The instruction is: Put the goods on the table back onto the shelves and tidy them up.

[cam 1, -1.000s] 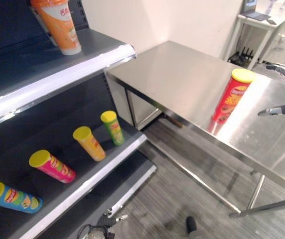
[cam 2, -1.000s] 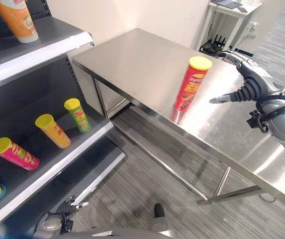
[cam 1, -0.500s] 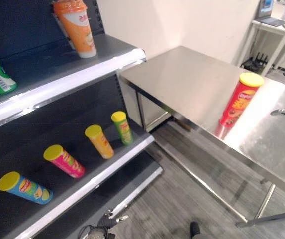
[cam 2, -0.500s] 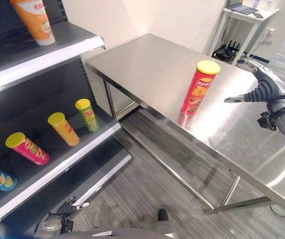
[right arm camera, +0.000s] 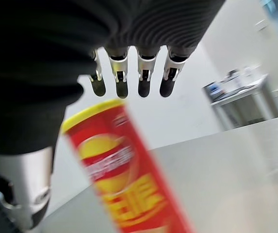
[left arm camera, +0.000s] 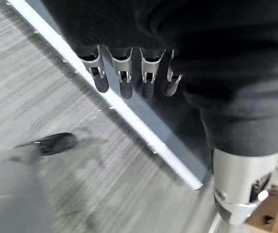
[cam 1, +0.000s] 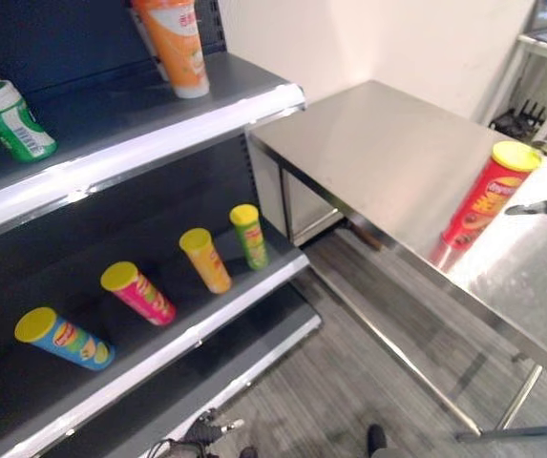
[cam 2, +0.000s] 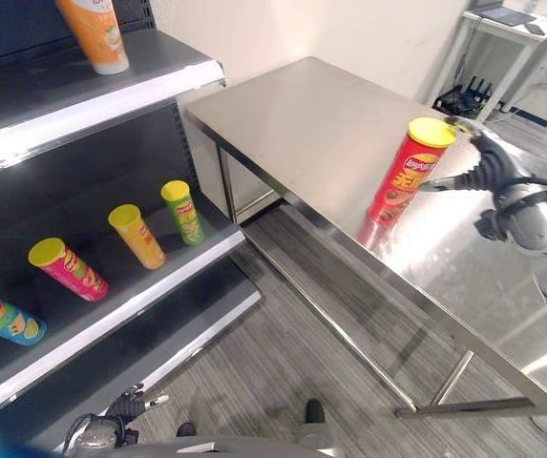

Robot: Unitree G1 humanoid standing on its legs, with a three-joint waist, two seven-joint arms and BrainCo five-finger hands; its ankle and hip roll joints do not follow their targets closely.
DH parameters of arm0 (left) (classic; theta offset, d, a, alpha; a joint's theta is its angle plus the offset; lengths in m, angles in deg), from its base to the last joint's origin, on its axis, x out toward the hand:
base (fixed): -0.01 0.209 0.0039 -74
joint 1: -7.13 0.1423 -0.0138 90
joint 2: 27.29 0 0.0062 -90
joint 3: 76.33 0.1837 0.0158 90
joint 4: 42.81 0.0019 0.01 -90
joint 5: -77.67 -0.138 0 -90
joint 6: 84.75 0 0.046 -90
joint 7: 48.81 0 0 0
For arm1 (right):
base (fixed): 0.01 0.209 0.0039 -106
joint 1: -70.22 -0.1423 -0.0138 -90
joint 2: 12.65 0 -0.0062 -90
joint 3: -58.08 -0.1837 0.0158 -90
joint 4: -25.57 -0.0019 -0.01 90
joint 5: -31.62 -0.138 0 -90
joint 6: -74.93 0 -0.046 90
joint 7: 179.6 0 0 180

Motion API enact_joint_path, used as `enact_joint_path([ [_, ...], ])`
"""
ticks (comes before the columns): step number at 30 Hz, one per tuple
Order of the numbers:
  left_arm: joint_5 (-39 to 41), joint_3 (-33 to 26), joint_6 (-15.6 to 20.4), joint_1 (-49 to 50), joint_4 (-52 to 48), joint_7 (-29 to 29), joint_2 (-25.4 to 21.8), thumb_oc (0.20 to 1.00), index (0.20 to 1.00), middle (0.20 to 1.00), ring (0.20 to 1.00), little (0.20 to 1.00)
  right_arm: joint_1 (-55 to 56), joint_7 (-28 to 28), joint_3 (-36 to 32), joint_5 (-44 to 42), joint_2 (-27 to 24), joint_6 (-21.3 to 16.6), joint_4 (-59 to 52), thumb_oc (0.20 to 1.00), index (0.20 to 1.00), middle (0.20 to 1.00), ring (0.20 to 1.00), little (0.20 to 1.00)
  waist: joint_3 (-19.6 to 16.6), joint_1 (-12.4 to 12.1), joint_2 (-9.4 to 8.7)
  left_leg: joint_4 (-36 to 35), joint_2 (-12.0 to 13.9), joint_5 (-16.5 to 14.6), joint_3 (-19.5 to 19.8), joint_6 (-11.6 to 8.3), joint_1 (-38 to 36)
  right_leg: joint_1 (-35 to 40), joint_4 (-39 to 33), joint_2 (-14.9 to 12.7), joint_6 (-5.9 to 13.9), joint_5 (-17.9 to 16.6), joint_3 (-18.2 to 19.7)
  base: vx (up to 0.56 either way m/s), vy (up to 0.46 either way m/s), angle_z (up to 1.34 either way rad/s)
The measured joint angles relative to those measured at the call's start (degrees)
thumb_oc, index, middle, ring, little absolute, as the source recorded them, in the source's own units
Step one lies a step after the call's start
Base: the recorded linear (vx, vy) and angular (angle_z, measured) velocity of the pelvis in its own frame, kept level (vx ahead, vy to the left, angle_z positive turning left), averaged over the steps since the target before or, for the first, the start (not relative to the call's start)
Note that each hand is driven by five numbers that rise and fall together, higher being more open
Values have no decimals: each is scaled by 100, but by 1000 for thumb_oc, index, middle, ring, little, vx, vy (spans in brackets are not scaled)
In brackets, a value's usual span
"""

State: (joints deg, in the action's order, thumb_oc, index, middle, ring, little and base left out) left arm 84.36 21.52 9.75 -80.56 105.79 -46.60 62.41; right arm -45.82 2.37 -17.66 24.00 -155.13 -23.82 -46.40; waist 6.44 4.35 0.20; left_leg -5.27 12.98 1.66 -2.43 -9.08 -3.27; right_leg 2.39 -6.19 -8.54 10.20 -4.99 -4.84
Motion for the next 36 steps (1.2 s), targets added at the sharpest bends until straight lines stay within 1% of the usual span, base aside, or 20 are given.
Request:
enact_joint_path([
  [6, 17, -160, 14, 23, -10, 3, -12, 1000, 1000, 1000, 1000, 1000, -326, 1, 34, 18, 0, -33, -169, 1000, 1000, 1000, 1000, 1000, 15, -43, -62, 0, -91, 2, 16, -4, -2, 16, 3, -88, 13, -7, -9, 4, 2, 2],
  [7, 175, -162, 9, 51, 7, 2, -12, 1000, 1000, 1000, 1000, 1000, -332, 1, 35, 41, 0, -32, -168, 1000, 1000, 1000, 1000, 1000, 15, -61, -67, 1, -106, 3, 29, -5, -46, 44, 14, -101, 16, -13, -21, 10, 3, 5],
  [11, 215, -204, 9, 51, 6, 2, -12, 1000, 1000, 1000, 1000, 1000, -349, 4, 39, 109, 0, -32, -161, 1000, 1000, 1000, 1000, 1000, 20, -148, -82, 0, -132, 3, 49, -6, -98, 113, 18, -131, 24, -6, -60, 3, 5, 4],
  [14, 216, -206, 7, 56, 7, 2, -15, 1000, 1000, 1000, 1000, 1000, -348, 4, 39, 170, 0, -32, -162, 1000, 1000, 1000, 1000, 1000, 18, -150, -94, 0, -145, 4, 110, -4, -96, 169, 15, -146, 32, 2, -111, 3, 3, 10],
  [23, 217, -206, 0, 53, 7, 1, -15, 1000, 1000, 1000, 1000, 1000, -344, 7, 36, 271, 0, -30, -135, 1000, 1000, 1000, 1000, 1000, -7, -138, -160, 0, -146, 3, 121, -3, -91, 183, 7, -150, 36, 29, -124, 0, 0, 0],
  [32, 218, -205, 0, 49, 7, 0, -16, 1000, 1000, 1000, 1000, 1000, -339, 2, 28, 323, -34, -35, -121, 1000, 1000, 1000, 1000, 1000, -63, -127, -150, 0, -152, 3, 138, -4, -97, 181, 16, -156, 34, 26, -144, 0, 0, 0],
  [34, 218, -204, 1, 31, 7, -1, -16, 1000, 1000, 1000, 1000, 1000, -310, -6, 30, 320, -31, -90, 145, 1000, 1000, 1000, 1000, 1000, -71, -144, -157, 1, -154, 3, 143, -4, -96, 182, 16, -159, 34, 26, -149, 0, 0, 0],
  [36, 218, -204, 1, 39, 7, -2, -16, 1000, 1000, 1000, 1000, 1000, -310, -7, 29, 320, -32, -43, 439, 1000, 1000, 1000, 1000, 1000, -73, -144, -159, 1, -162, 3, 148, -3, -95, 182, 16, -166, 34, 26, -153, 0, 0, 0],
])
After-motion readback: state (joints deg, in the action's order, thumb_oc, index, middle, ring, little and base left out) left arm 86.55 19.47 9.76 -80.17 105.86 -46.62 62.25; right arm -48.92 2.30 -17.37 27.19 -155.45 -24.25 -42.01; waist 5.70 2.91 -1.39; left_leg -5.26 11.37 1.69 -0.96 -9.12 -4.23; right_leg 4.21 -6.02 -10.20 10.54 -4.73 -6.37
